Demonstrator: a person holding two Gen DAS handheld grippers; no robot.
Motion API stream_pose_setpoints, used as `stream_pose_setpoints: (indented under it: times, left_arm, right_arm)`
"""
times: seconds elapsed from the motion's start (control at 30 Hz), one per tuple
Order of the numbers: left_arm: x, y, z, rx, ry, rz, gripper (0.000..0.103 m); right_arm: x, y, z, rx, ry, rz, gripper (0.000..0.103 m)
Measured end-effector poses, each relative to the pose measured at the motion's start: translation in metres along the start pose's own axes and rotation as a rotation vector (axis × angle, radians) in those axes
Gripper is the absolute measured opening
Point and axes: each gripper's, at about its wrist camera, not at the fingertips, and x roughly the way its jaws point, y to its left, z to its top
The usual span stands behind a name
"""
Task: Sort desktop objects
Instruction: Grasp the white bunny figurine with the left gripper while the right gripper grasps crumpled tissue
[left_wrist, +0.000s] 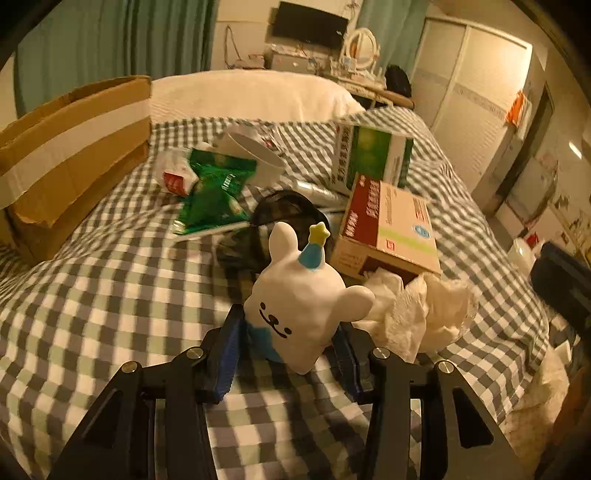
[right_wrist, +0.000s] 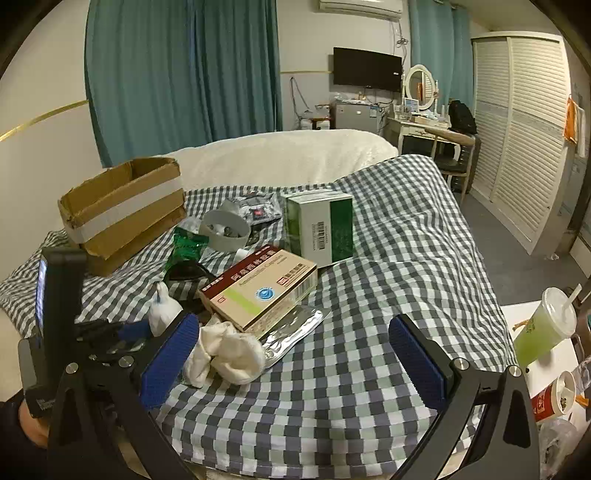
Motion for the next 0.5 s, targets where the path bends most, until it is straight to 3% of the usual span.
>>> stream_pose_setpoints:
  times: [0.3,0.5]
  left_arm:
    - [-0.022,0.023,0.0,-0.067,-0.077,0.123,0.048]
    - [-0.021,0.033,-0.001,-0.096,-0.064,0.145,0.048]
  right_arm:
    - [0.024,0.027,-0.006,-0.1,0.101,0.067,0.098]
    - [0.055,0.038,-0.012,-0.111,0.22,0.111,0.08]
